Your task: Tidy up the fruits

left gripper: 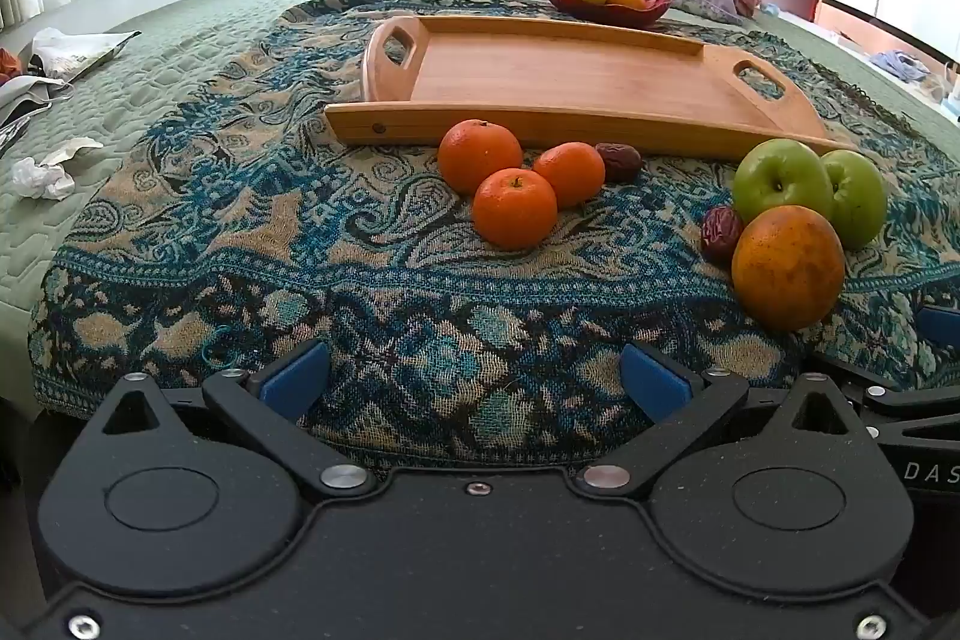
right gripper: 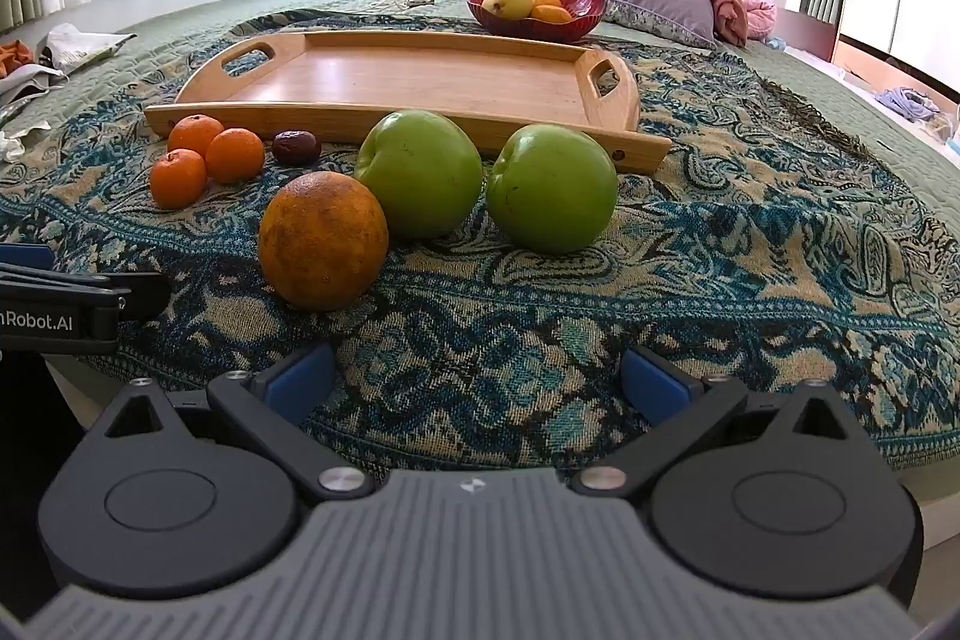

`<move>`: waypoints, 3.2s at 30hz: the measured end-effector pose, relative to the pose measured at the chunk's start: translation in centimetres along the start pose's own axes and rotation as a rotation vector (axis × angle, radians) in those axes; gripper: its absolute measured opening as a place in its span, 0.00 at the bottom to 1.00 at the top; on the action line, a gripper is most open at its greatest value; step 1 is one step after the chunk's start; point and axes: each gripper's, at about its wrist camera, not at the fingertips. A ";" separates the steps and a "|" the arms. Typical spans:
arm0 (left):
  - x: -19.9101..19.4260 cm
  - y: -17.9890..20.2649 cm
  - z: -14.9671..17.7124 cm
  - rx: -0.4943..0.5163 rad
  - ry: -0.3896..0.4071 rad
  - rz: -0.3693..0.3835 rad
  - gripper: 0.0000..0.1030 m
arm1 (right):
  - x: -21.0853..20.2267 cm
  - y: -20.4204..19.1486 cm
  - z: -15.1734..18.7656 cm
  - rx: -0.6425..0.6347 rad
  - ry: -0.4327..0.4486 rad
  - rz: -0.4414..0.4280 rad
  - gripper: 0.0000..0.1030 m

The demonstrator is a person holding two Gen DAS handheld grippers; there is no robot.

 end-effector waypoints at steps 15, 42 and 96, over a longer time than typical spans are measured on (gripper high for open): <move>0.0 0.0 0.0 0.000 0.000 -0.001 1.00 | 0.0 0.0 0.0 0.000 0.001 0.000 1.00; 0.0 0.0 0.0 0.002 0.005 -0.004 1.00 | 0.0 0.0 0.2 0.000 0.005 0.000 1.00; -0.2 -1.2 -4.8 0.009 0.072 0.095 0.87 | -2.3 -2.9 -0.5 -0.045 0.147 -0.070 0.98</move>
Point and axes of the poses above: each gripper's, at about its wrist camera, not at the fingertips, and x roughly the way its jaws point, y to its right, z to its underside, and after that the axes turned 14 degrees about -y, right-handed
